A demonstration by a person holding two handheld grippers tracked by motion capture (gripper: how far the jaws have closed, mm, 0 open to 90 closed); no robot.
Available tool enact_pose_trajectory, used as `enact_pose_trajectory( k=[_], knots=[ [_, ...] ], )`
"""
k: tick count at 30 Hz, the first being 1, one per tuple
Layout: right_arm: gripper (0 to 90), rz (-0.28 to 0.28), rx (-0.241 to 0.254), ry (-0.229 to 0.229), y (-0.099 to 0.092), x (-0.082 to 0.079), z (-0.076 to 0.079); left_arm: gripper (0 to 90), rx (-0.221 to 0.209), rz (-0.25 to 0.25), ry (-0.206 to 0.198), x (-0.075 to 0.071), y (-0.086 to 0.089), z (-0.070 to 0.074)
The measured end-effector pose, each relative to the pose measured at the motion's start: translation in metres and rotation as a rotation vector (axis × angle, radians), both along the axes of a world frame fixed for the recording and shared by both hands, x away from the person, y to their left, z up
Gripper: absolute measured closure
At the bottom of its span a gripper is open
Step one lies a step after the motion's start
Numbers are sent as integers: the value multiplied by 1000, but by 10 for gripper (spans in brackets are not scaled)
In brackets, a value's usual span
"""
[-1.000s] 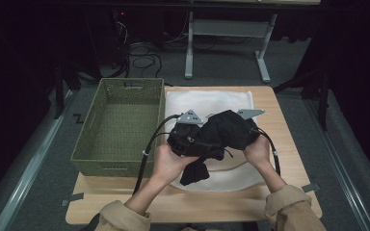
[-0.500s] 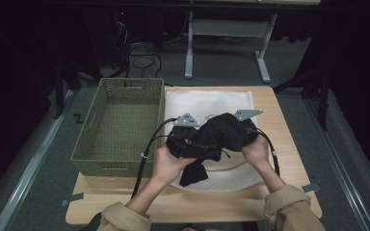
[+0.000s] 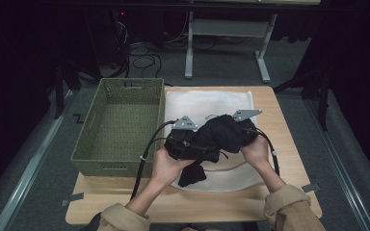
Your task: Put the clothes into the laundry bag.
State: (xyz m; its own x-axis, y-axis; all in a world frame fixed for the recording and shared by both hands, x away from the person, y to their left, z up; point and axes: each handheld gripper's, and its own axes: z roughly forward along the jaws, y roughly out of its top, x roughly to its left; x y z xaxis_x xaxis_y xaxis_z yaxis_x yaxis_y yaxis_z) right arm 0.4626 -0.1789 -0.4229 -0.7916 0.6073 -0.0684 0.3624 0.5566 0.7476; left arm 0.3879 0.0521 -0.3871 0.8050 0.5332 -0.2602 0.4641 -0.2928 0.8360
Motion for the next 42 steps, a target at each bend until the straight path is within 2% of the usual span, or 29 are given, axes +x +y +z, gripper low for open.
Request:
enact_pose_trajectory(
  k=[10, 16, 19, 23, 27, 33, 42],
  knots=[
    [879, -1, -3, 3, 1, 0, 0, 514, -8, 19, 19, 1, 10, -16],
    [879, 0, -4, -1, 2, 1, 0, 503, 49, 34, 23, 1, 9, -26],
    [879, -4, -11, 1, 3, 1, 2, 503, 45, 32, 34, 1, 11, -29],
    [879, 0, -19, 1, 2, 1, 3, 503, 60, 37, 29, 0, 11, -33],
    [879, 4, -18, -3, 3, 1, 2, 500, 95, 36, 32, -1, 10, -37],
    [879, 6, -21, -1, 5, 1, 2, 499, 145, 36, 17, -3, 7, -43],
    [880, 3, -19, -1, 5, 1, 3, 496, 171, 38, 27, -3, 5, -54]
  ],
)
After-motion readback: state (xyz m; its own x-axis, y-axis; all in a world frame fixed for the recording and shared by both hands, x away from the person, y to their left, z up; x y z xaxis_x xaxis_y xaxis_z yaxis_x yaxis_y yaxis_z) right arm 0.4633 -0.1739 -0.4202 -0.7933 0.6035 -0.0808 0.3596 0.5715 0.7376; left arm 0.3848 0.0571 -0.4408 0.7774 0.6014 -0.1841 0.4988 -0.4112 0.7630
